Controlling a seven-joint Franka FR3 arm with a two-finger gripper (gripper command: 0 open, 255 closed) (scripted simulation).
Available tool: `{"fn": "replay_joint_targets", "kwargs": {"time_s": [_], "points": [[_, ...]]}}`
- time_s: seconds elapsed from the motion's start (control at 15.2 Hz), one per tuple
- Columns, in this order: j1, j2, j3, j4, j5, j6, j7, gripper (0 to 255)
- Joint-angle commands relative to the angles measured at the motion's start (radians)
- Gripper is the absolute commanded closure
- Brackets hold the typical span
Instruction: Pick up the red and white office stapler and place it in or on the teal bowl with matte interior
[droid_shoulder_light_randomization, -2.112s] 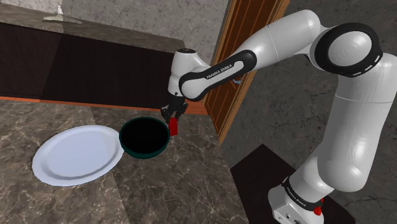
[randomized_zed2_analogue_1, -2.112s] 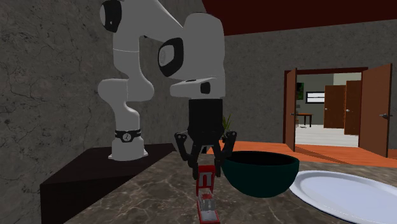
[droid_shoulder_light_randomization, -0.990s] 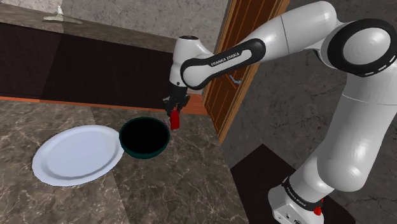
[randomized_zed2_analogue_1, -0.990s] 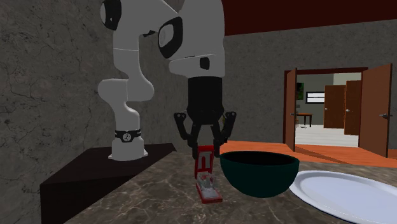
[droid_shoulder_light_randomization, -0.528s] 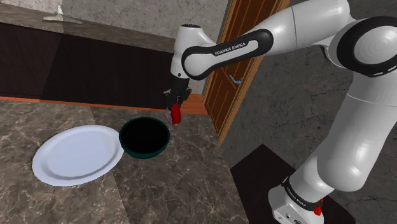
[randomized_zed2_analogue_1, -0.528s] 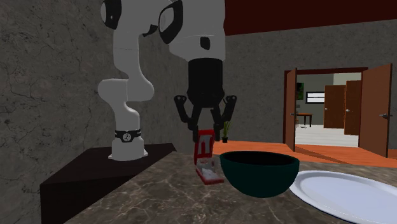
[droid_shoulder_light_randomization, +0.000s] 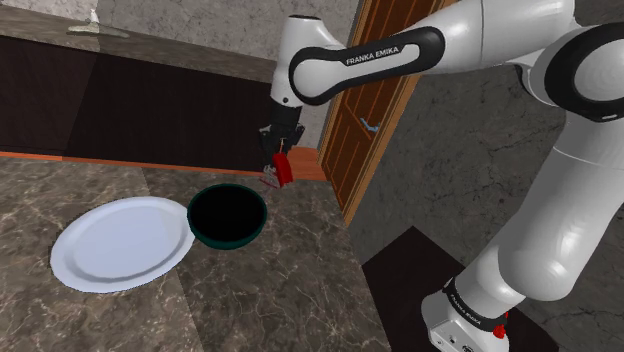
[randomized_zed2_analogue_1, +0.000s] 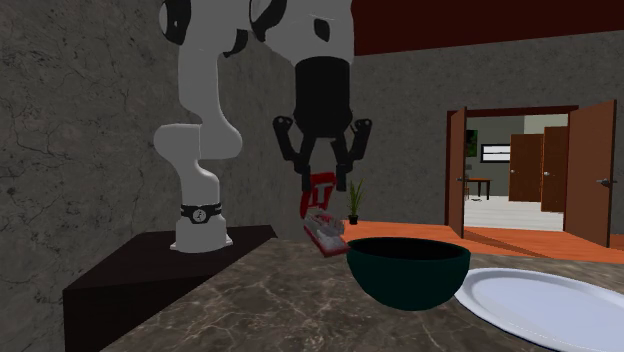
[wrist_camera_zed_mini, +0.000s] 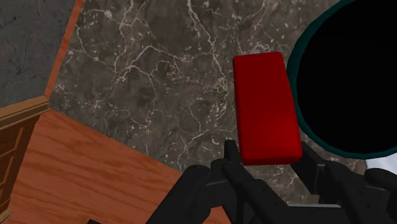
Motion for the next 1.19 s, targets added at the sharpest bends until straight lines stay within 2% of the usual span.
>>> {"fn": "replay_joint_targets", "kwargs": {"time_s": [0.0,0.46,1.12], "points": [[0.000,-0.010,0.001,0.014,0.004,-0.024,-0.002,255],[-0.002,-0.037,0.004,0.065,0.016,-0.100,-0.010,255],[0.152,0.068,0.080,0.271,-0.042,-0.216,0.221,255]]}}
